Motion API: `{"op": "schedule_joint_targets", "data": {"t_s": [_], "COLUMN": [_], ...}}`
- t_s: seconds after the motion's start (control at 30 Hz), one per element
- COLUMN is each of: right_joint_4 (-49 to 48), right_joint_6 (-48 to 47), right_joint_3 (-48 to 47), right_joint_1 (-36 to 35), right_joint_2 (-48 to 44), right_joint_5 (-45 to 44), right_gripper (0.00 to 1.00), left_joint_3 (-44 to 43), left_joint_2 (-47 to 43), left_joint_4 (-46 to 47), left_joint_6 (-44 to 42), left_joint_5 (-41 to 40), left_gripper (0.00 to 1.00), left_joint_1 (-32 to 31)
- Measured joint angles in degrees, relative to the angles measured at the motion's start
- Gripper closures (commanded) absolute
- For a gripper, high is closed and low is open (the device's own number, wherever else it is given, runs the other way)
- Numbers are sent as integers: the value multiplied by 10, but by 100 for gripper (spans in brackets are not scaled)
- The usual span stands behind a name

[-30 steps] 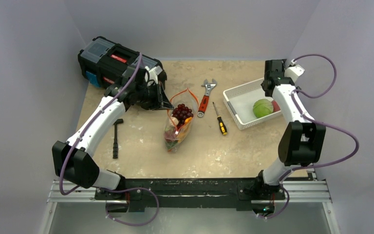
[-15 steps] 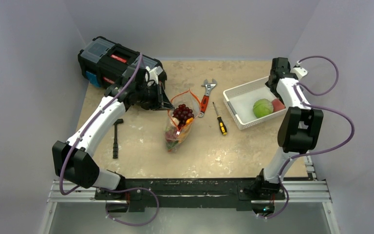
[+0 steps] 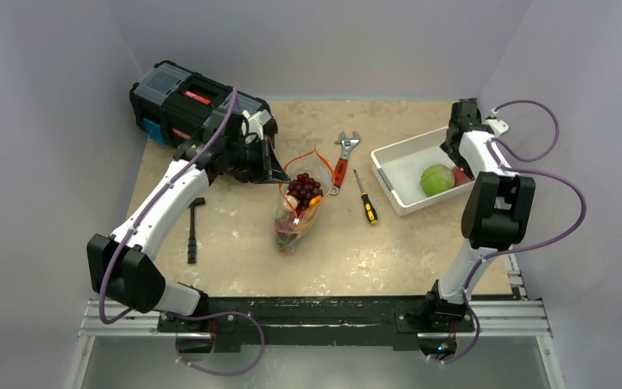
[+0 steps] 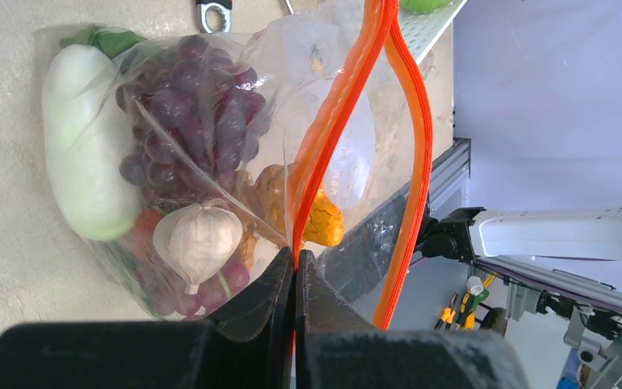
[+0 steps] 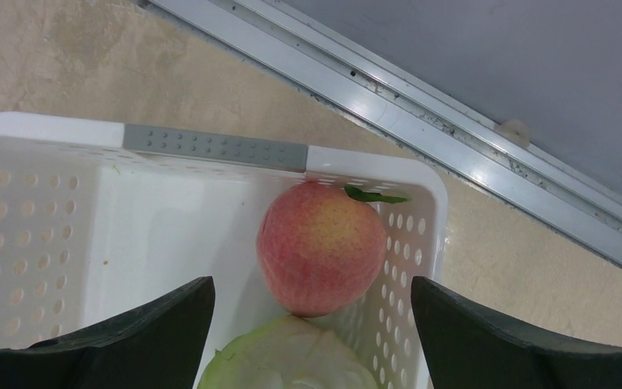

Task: Place the food in the zip-top bag and seal the zipper
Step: Pick up the fake fruit from the bin.

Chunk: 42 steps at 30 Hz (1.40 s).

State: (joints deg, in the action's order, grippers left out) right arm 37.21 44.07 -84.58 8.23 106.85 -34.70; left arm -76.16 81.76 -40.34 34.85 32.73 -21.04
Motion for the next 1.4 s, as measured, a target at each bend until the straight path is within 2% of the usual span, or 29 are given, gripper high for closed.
{"op": "schedule_joint_targets", "data": {"t_s": [0.23, 0.43, 0.63, 0.83, 1.03, 1.17, 1.4], "right_joint_4": [-16, -27, -34, -41, -51, -69, -131], "right_joint_6": [-1, -5, -14, -30, -40, -42, -62], "right_joint_3": [3, 4, 7, 9, 32, 52, 94], "right_joint_1": [16, 23, 23, 23, 22, 16, -28], "right_joint_2": [31, 61, 76, 70, 18, -36, -142], "right_joint_5": [5, 16, 33, 46, 73, 89, 119], "right_gripper": [12, 16, 33, 62, 81, 86, 88], "left_joint_3": [0, 0, 0, 0, 0, 0, 0], "left_joint_2": [3, 9, 10, 12, 13, 13, 14], "left_joint_4": [0, 0, 0, 1, 1, 0, 0], "left_joint_6": [0, 0, 0, 0, 0, 0, 0], "left_joint_5": [1, 2, 1, 1, 1, 1, 0], "left_gripper": [100, 100, 100, 100, 100, 100, 100], "left_joint_1": [0, 0, 0, 0, 0, 0, 0]}}
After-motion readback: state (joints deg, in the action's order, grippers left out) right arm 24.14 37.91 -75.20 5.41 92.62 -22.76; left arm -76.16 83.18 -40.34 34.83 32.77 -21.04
